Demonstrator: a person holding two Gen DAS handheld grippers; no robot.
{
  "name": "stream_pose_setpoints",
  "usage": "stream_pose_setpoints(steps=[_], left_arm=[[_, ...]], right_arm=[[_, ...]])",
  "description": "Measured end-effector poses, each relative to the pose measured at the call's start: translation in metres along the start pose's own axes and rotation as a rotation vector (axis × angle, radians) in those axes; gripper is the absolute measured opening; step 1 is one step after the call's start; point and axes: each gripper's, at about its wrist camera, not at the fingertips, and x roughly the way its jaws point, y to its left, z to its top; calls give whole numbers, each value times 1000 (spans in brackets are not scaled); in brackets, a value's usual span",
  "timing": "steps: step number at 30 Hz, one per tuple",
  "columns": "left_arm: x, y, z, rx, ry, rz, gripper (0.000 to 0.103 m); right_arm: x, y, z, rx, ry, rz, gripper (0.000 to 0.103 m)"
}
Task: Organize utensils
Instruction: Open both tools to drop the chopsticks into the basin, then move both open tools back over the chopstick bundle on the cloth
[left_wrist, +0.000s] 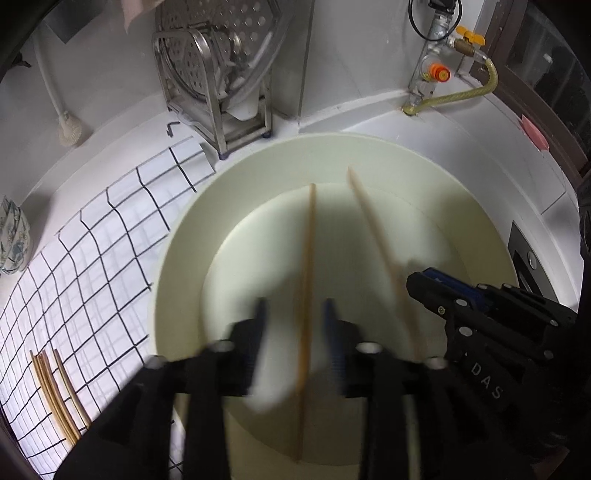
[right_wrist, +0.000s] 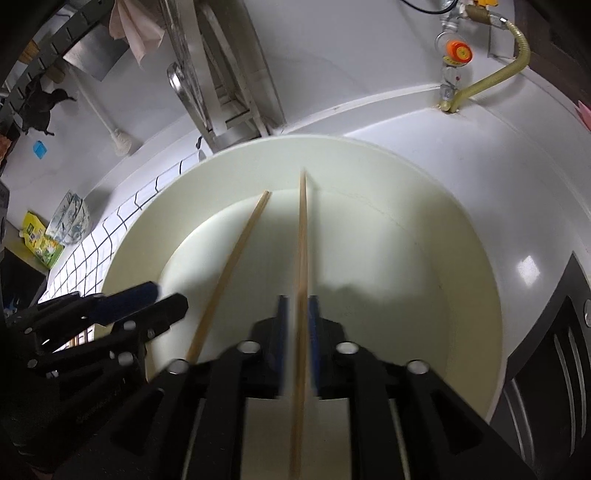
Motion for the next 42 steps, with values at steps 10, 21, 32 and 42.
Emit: stream_pose_setpoints(steps=[10, 21, 32, 42], left_arm=[[-28, 18, 1, -40, -49, 18, 41], [-77, 75, -24, -126, -107, 82, 51], [-126, 146, -71, -232, -154, 144, 57], [-158, 215, -122, -340, -176, 240, 71]], right_arm=[[-18, 14, 3, -31, -31, -15, 25], [-43, 68, 3, -90, -61, -2, 34], [-56, 154, -11, -199, -69, 51, 41], [-47, 228, -38, -295, -36, 124, 44]])
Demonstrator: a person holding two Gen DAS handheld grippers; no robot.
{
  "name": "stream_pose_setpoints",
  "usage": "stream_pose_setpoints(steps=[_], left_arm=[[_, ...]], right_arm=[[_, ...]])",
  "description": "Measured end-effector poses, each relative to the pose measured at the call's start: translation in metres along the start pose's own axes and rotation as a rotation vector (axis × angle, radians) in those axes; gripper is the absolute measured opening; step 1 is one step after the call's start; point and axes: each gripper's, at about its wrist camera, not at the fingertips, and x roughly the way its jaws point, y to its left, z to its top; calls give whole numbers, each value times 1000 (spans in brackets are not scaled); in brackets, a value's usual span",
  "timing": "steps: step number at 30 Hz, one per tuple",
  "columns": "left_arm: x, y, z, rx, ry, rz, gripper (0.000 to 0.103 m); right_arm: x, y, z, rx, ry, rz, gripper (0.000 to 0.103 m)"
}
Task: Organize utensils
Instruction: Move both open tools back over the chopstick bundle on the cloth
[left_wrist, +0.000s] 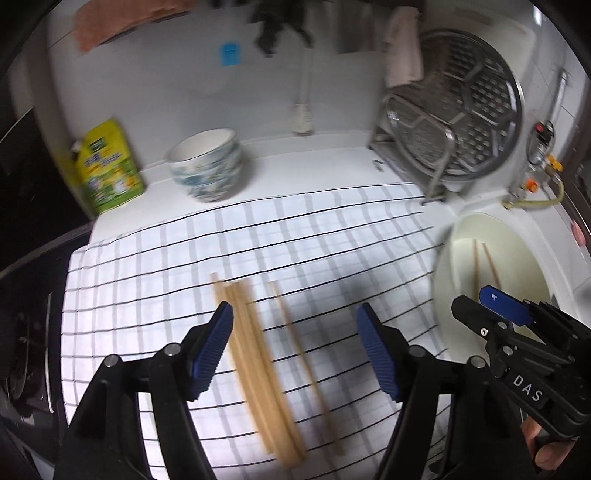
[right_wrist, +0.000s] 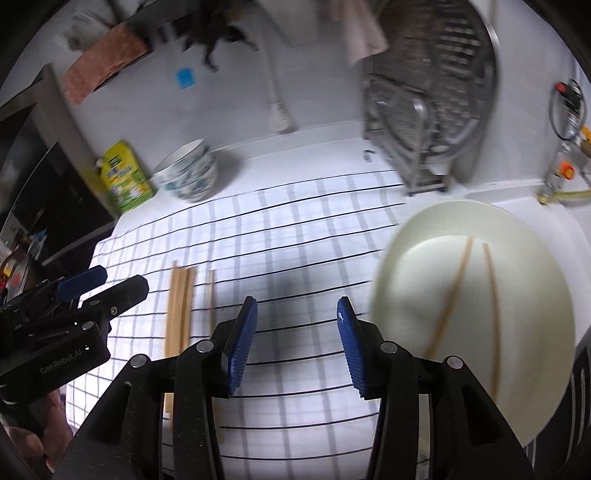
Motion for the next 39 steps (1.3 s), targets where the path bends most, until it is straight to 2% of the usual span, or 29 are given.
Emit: stream_pose_setpoints(steps=[9, 17, 32, 39], left_arm=[[7, 53, -25, -79, 33, 60, 82], [27, 81, -46, -117, 92, 97, 82], [75, 87, -75, -149, 175, 114, 86], [85, 88, -83, -153, 184, 120, 87]], right_arm=[[29, 54, -14, -55, 49, 55, 46], [55, 68, -30, -71, 92, 94, 46], [110, 70, -57, -125, 195, 65, 49], [119, 77, -69, -176, 208, 40, 49]])
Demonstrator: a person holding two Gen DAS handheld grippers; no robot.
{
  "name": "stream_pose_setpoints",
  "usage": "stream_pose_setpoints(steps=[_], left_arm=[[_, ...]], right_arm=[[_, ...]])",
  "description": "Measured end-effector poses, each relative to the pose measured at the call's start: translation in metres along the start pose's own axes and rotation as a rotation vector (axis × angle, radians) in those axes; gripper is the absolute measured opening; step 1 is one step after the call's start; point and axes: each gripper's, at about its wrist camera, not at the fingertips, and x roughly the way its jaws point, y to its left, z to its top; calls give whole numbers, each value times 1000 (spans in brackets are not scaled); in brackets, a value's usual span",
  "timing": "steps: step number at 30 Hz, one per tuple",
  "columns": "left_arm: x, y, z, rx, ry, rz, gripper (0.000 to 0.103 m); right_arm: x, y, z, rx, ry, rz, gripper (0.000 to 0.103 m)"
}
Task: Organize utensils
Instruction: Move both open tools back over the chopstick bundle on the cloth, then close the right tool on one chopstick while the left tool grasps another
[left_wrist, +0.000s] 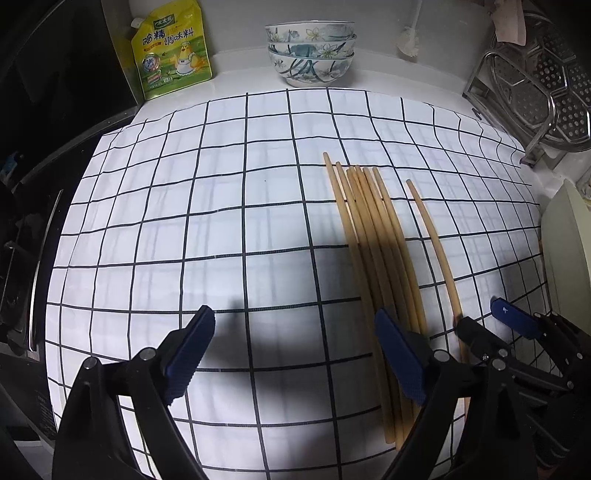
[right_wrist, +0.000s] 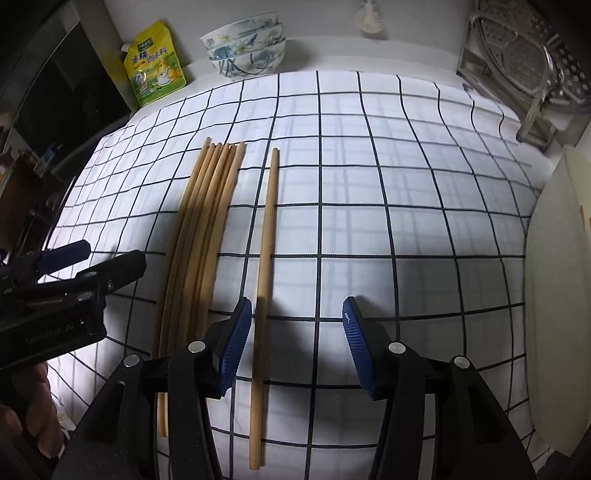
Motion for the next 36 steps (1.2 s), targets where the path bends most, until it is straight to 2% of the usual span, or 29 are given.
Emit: stream_pose_setpoints(steps=[7, 14, 28, 36], left_arm=[[7, -8, -5, 19, 7, -4, 87], [12, -10, -4, 26, 11, 32, 87], [14, -8, -6, 29, 3, 65, 96], [13, -5, -9, -6, 23, 39, 96]], right_arm=[[3, 5, -4, -62, -12, -80, 49], [-1, -9, -5, -30, -16, -95, 49], [-1, -7, -5, -32, -18, -78, 49], [0, -9, -5, -35, -18, -76, 49]])
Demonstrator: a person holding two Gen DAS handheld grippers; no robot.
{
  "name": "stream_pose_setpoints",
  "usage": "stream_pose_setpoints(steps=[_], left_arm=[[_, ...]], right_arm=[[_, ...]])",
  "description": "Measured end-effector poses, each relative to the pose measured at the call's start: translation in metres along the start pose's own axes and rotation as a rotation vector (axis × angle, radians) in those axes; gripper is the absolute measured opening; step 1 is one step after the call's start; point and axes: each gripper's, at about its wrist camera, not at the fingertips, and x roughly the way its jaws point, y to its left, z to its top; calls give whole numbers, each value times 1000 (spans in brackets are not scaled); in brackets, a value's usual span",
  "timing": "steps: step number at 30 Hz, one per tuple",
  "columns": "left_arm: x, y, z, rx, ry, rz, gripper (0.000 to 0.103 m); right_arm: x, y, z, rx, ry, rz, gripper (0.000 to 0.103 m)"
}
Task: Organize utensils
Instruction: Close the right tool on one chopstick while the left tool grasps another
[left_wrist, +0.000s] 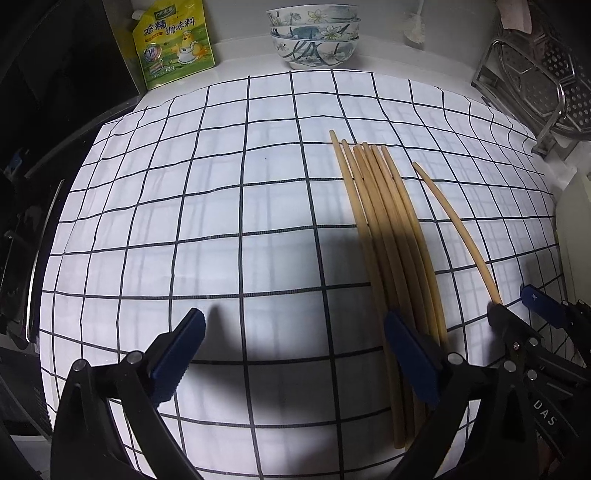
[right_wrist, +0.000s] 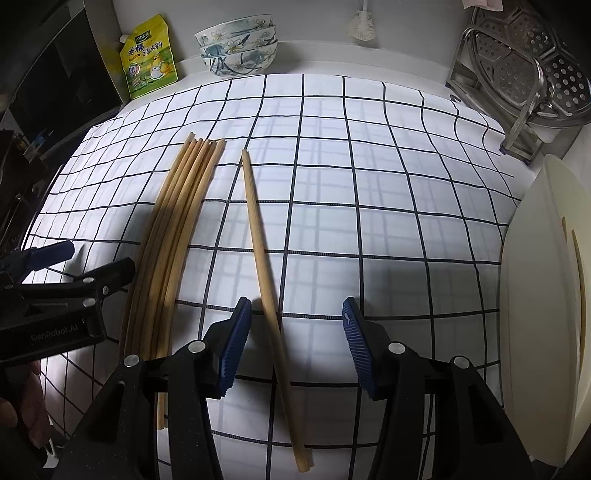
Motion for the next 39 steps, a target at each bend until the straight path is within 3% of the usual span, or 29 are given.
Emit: stream_pose_setpoints(steps=[6, 26, 27, 30, 32, 34, 36, 39], left_arm=[[7, -6, 2, 13, 23, 31, 98], [10, -7, 9, 2, 16, 29, 96], [10, -7, 10, 3, 16, 23, 93], [6, -10, 10, 12, 6, -14, 71], [2, -17, 11, 39, -2, -26, 52], [0, -22, 12, 59, -2, -36, 24], [0, -23, 12, 66, 4, -54, 8], [0, -21, 13, 60, 20, -71, 7]], right_arm=[[0, 0, 0, -2, 1, -1, 49], [0, 7, 3, -71, -12, -10, 47], [0, 8, 3, -80, -13, -4, 44], [0, 13, 3, -109, -16, 15, 30], [0, 16, 3, -122, -15, 19, 10], [0, 18, 3, -129, -10, 20, 7], [0, 16, 4, -123, -5, 37, 6], [-2, 11, 3, -87, 1, 71, 6]])
